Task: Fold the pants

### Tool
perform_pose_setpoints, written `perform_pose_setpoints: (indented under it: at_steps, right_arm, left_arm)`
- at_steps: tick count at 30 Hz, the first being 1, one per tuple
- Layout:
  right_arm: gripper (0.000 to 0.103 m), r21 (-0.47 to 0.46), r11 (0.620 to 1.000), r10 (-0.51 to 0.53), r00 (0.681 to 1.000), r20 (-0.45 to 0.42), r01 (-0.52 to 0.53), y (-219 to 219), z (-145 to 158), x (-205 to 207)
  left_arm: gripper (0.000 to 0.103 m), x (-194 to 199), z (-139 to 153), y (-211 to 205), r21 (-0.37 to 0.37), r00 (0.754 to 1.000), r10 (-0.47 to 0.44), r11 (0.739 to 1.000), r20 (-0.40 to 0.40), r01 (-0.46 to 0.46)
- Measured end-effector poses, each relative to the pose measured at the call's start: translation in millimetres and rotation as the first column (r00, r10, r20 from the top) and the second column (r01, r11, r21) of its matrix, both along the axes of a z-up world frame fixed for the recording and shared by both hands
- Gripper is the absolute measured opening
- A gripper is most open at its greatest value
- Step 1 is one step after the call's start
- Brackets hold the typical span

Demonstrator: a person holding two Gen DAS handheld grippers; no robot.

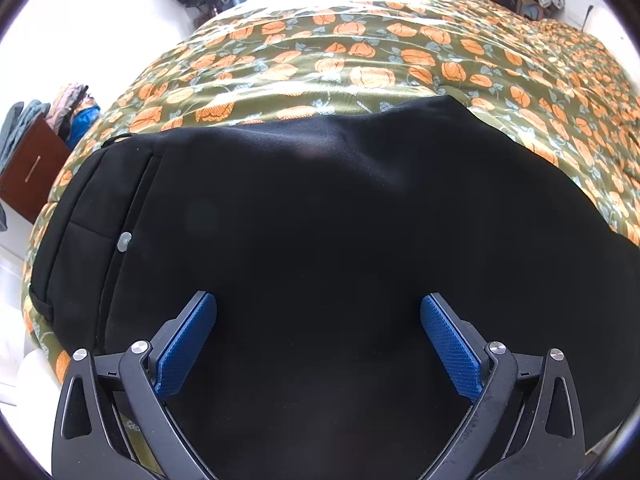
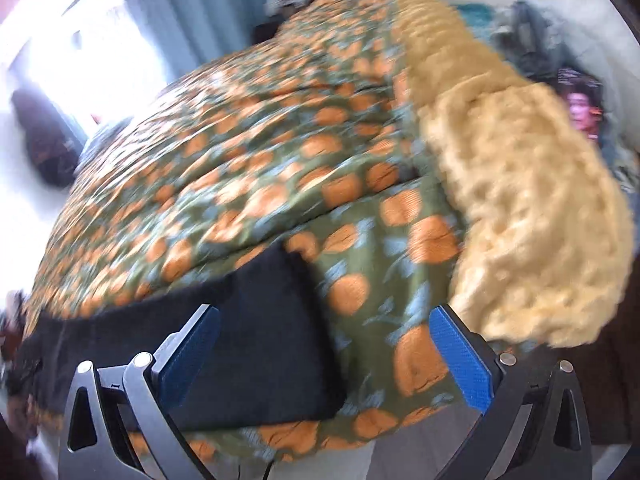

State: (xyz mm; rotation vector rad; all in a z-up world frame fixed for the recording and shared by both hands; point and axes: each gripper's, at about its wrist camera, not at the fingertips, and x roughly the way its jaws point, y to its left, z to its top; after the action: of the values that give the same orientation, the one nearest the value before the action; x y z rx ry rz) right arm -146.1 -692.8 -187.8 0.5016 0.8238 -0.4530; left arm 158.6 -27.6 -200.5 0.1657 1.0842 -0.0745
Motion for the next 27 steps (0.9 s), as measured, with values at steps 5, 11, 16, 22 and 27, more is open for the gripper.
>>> perform_pose_setpoints:
  at_steps: [5,11,16,22,27]
  right_arm:
    - [0.103,0.027,0.999,0.032,0.999,0.033,-0.033,8,-7,18]
    - [0.103,0.053,0.998,0.021,1.0,0.02,-0.022,0,-13,32]
    - [0.103,0.065,0.998,-0.003,1.0,0.023,0.001,-3,-13,26]
    - [0.103,0.073,0.997,-0.002,1.0,0.007,0.002,-1,-18,20]
    - [0.103,0.08,0.997,-0.005,1.0,0.015,0.004,0,-18,19]
  left_arm:
    - [0.102,1,0,0,-0.001,1.0,-0.004,1.0,-0.011,0.004]
    - [0.102,1,0,0,0.0,1.0,-0.005,1.0,-0.01,0.005]
    - [0.102,0,0,0,0.001,1.0,-0.005,1.0,-0.008,0.005]
    - [0.102,0,0,0,0.001,1.0,-0.004,1.0,-0.008,0.004]
    - [0.102,0,-1,0,0.001,1.0,-0.005,1.0,-0.011,0.005]
